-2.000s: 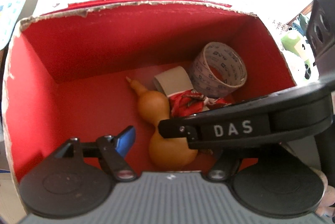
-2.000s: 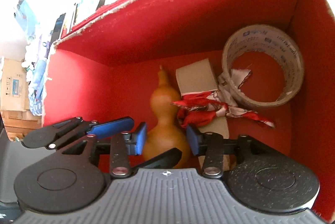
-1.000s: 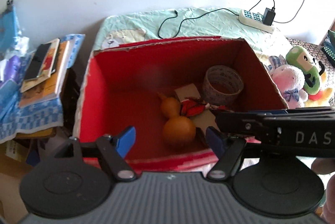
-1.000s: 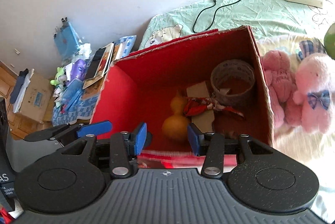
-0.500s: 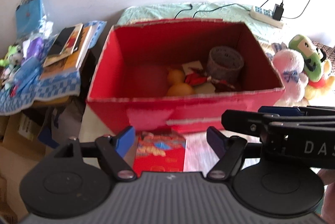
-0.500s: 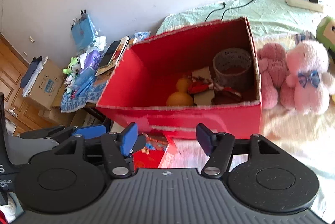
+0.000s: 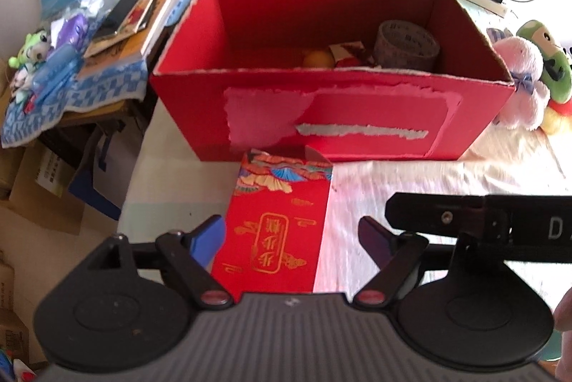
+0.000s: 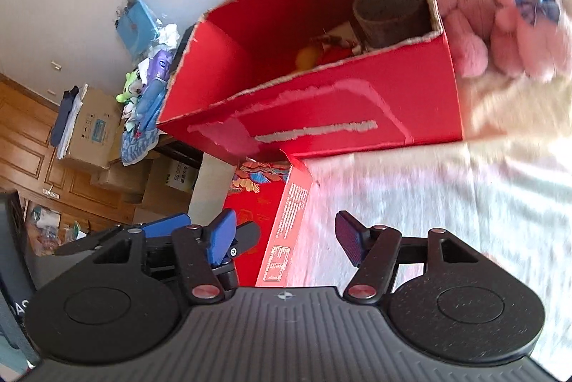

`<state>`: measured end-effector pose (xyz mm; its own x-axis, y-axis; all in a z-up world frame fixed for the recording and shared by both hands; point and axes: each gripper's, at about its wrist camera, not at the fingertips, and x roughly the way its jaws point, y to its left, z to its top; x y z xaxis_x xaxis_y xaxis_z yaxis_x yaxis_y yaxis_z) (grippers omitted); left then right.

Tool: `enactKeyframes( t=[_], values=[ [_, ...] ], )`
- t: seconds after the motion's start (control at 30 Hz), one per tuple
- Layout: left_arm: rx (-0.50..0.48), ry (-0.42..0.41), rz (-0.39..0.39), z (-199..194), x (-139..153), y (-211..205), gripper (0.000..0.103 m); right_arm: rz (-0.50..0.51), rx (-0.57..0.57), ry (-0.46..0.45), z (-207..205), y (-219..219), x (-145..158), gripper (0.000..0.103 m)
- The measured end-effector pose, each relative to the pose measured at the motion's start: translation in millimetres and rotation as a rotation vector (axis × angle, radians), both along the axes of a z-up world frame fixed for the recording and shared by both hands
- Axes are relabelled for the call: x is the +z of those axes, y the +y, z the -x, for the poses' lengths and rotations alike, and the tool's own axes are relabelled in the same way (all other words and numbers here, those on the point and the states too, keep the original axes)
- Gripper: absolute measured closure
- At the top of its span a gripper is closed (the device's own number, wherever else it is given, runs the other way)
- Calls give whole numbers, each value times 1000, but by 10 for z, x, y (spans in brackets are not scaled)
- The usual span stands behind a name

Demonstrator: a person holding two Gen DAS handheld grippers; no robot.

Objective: Organize objects
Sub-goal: 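Move the right gripper down to the red printed gift box, then close the right gripper on the sides of the red gift box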

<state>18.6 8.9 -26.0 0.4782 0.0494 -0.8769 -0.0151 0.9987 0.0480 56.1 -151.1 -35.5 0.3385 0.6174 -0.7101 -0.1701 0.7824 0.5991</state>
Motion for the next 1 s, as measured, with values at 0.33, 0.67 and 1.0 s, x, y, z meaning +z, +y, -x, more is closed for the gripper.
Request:
enactKeyframes(
  t=[0.33,0.67,1.0],
  values=[
    [-109,53,33,-149,-136,216,14,10,-41,55,-53,199,-84,38],
    [-219,96,86,-250,-220,422,12,8,-158,100,-37,321,-206,39],
    [-297,124,141,-289,-310,558,10,-19,-260,89,67,405,-221,40]
  ],
)
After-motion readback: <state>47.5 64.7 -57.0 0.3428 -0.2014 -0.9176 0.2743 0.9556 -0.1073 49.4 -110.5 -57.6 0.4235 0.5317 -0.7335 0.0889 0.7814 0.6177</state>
